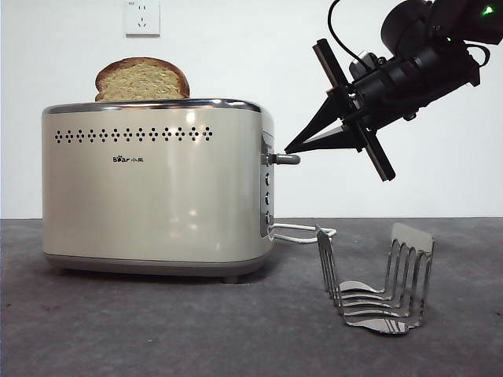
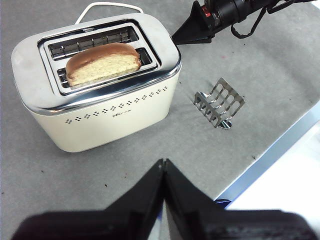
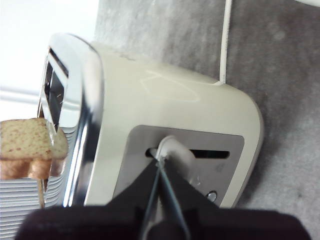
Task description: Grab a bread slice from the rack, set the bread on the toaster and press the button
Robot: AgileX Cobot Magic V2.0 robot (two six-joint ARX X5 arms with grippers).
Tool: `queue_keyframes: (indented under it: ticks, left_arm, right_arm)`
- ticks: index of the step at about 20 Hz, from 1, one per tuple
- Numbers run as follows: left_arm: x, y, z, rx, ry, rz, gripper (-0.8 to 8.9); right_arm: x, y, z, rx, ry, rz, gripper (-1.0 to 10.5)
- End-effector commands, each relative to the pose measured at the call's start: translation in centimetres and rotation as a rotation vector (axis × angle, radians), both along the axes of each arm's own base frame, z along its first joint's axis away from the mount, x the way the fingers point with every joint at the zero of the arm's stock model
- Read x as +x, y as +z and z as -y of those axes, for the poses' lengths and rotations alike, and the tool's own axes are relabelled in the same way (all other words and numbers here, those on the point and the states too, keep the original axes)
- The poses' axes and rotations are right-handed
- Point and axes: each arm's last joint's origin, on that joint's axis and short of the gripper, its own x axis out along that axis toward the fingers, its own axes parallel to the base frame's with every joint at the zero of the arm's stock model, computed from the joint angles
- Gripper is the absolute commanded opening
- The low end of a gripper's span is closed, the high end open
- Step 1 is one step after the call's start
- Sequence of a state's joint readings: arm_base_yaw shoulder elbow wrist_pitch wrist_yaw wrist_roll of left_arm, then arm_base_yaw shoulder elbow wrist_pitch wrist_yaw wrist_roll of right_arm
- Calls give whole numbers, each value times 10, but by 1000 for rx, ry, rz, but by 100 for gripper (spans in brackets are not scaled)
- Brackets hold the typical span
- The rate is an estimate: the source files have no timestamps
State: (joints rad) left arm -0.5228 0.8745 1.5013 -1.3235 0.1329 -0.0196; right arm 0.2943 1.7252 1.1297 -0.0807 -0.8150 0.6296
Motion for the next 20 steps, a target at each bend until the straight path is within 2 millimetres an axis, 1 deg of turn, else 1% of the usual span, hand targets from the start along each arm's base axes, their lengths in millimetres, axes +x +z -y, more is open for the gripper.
queue_keyframes:
  ticks: [1, 3, 7, 16, 20]
  left_arm:
    - [0, 0, 0, -4, 4, 1, -5]
    - [0, 0, 0, -4, 4, 1, -5]
    - [0, 0, 0, -4, 4, 1, -5]
    - [0, 0, 0, -4, 4, 1, -5]
    - [0, 0, 0, -4, 4, 1, -5]
  right_arm:
    - [3, -9, -1, -17, -14, -26, -8]
    - [4, -15, -2, -22, -15, -43, -8]
    - [8, -37, -3, -48, -11, -125, -8]
    - [9, -66, -3, -100, -19, -233, -8]
    - [8, -84, -1, -163, -49, -308, -8]
